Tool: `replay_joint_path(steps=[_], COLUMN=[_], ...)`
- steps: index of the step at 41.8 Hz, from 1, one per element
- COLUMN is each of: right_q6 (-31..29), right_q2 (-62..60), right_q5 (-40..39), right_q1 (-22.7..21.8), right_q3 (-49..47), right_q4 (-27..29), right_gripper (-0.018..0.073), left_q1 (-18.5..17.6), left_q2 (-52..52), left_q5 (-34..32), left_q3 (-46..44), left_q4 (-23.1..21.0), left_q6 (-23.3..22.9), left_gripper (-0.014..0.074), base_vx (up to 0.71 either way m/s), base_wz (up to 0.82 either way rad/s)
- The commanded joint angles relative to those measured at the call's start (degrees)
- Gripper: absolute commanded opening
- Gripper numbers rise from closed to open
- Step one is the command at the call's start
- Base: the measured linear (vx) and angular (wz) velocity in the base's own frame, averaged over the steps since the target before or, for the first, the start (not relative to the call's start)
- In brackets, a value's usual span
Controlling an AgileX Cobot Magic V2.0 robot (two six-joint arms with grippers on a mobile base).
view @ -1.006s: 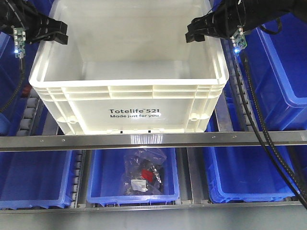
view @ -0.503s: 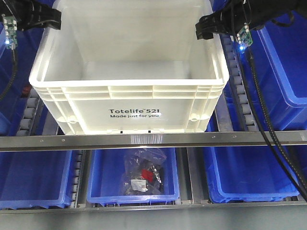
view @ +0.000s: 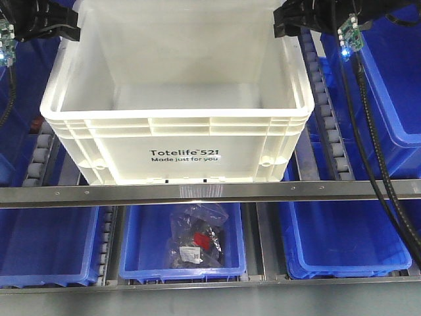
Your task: Place moving items into box and shelve
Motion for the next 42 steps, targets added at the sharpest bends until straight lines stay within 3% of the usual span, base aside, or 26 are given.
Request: replay_joint_path(steps=[1,13,14,20,30,41,42], right_q6=[0.2,-0.3,-1.5,-2.7,-5.6,-8.0,-8.0], right_q2=[-4.4,-13.0,-24.4,-32.2,-44.7,-59.8,-72.7], right_q5=[-3.0,-15.0,-27.0,-32.3,-36.9,-36.2,-33.0], right_q1=[0.1,0.1,0.1,0.1,0.1,0.1,0.1], right_q3=[-0.1,16.1,31.0,38.6,50.5,61.2,68.2], right_q4=[0.9,0.8,1.2,1.3,1.3,1.3,1.3], right_gripper=[0.0573,0.0573,0.0572,0.0572,0.0572,0.0572,0.0572], left_q1=[-0.3,-0.3,-0.3,-0.3,-0.3,-0.3,-0.3], left_q2=[-5.1,-15.1,-26.4,-34.4,-47.8,-62.9,-74.5], left_q5=[-4.3,-14.6,-23.9,-27.2,-31.6,-31.4,-28.6], left_q3=[1.5,18.9,33.3,41.1,52.1,60.5,64.9], left_q4=[-1.9,-2.0,-2.0,-1.8,-1.8,-1.9,-2.3], left_q6=[0.4,0.6,5.2,6.6,6.6,6.3,6.3], left_gripper=[0.0421,0.0374,0.0349,0.034,0.0332,0.0332,0.0332], base_vx=[0.0,0.0,0.0,0.0,0.0,0.0,0.0], base_wz=[0.0,0.0,0.0,0.0,0.0,0.0,0.0])
